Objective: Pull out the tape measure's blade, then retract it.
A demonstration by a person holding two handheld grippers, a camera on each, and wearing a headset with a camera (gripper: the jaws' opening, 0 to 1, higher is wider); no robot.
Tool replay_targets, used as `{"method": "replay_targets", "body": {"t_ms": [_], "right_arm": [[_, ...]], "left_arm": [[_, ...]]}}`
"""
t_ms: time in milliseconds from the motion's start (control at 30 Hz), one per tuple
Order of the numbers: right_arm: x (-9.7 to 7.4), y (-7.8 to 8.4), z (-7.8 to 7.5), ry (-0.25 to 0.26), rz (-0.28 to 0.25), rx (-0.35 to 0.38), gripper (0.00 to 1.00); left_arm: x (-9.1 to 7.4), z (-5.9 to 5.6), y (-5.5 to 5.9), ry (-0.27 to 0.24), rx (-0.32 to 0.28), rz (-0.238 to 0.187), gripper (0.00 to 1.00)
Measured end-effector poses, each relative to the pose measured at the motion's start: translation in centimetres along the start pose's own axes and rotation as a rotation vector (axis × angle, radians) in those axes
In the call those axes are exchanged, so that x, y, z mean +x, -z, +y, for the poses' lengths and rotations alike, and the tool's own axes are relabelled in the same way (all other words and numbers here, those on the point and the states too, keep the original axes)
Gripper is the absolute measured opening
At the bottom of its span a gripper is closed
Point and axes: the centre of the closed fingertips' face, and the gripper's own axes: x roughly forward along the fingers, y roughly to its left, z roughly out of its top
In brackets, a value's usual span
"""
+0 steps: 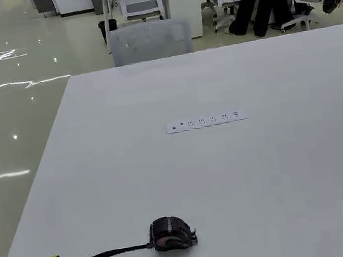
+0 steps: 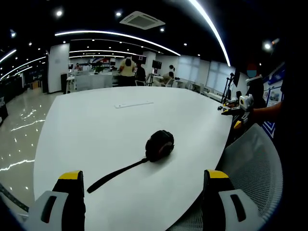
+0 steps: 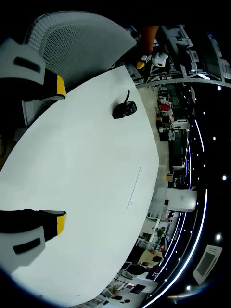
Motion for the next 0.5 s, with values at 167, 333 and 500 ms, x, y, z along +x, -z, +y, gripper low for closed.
{"method": "replay_targets", "body": {"t_ms": [167, 333, 500], "right_arm": [[0.3, -0.4, 0.1, -0.009, -0.002, -0.008, 0.96], [0.8, -1.0, 0.1, -0.013, 0.004, -0.03, 0.96], [1.2, -1.6, 0.2, -0.025, 0.003, -0.047, 0.97]], "left_arm": [[0.3, -0.3, 0.1, 0.016, 0.008, 0.005, 1.0], [0.8, -0.3, 0.4, 0.032, 0.015, 0.015, 1.0], [1.1, -0.3, 0.0, 0.044, 0.032, 0.017, 1.0]]}}
